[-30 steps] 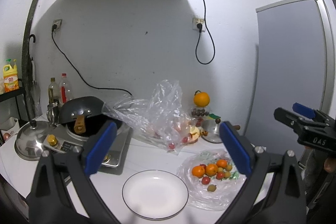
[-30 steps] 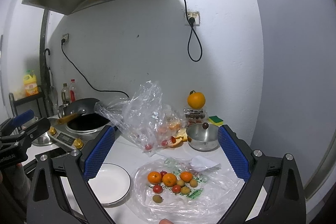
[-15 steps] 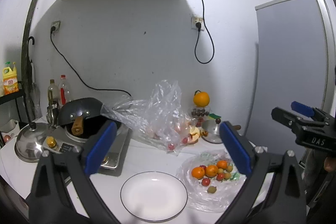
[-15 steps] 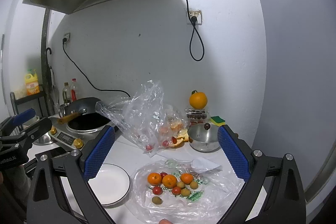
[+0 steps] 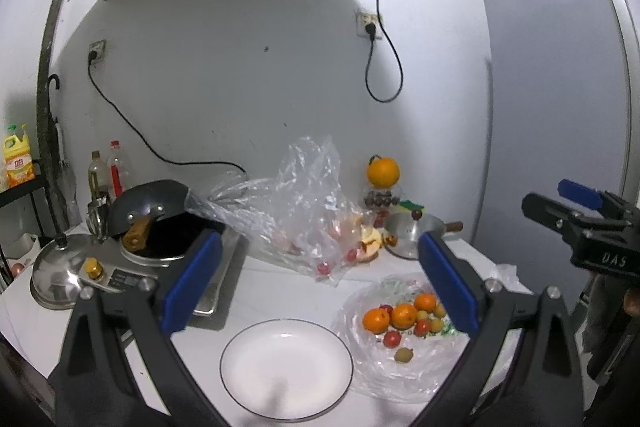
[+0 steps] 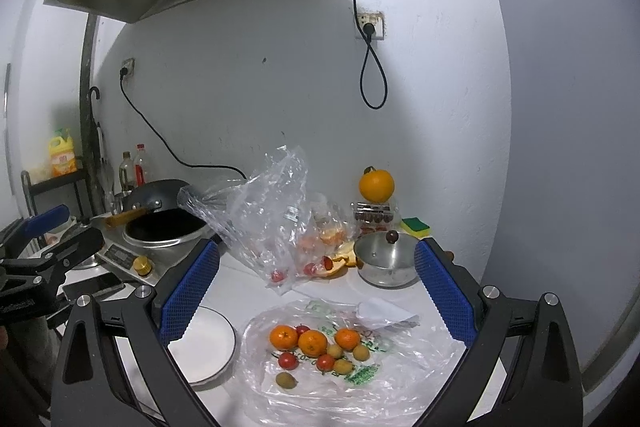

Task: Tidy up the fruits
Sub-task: 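Grasp a small yellow fruit with the left tool while the right tool grasps another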

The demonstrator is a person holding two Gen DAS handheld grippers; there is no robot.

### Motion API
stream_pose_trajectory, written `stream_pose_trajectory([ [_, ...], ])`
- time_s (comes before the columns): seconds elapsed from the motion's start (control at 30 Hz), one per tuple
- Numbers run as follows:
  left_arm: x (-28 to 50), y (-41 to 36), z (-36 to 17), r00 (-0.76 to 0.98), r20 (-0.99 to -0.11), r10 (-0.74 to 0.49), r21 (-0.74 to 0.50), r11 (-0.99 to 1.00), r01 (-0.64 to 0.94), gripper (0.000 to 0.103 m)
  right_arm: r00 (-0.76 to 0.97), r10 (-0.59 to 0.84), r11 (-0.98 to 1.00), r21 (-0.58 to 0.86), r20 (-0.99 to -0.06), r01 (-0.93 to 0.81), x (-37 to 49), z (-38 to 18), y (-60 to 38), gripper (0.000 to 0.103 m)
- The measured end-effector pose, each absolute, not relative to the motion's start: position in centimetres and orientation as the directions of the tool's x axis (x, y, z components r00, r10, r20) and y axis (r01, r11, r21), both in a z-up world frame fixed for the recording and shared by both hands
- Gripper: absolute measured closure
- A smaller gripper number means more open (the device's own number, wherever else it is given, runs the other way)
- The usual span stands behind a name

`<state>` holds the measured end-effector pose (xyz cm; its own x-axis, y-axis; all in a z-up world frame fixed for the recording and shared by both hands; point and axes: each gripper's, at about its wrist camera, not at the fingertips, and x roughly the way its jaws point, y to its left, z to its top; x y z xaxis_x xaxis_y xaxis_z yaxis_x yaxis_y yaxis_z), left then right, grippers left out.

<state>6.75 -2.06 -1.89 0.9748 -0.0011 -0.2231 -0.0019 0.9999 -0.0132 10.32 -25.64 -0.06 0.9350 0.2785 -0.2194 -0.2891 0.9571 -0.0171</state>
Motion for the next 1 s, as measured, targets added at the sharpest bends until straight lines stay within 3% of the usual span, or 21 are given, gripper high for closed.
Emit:
stream_pose_trajectory([
  [0.67,13.5,-10.6,-10.7,0.883,-0.464,-0.071,0.082,0.989,0.123,0.004,0.878,0.260,0.960,0.009,-0.402,-0.281,15.5,-9.2,-31.4,0.004],
  [0.83,15.2,-12.2,-13.2,0.841,-0.533,-0.092,0.085,0.983,0.162,0.004,0.861,0.254,0.961,0.018,-0.442,-0.274,16.6,-11.0,-32.4,0.010],
  [1.0,17.0,-13.5,-15.6,0.792,-0.601,-0.112,0.070,0.979,0.192,0.016,0.846,0.245,0.964,0.026,-0.473,-0.265,17.7,-12.5,-33.2,0.014],
])
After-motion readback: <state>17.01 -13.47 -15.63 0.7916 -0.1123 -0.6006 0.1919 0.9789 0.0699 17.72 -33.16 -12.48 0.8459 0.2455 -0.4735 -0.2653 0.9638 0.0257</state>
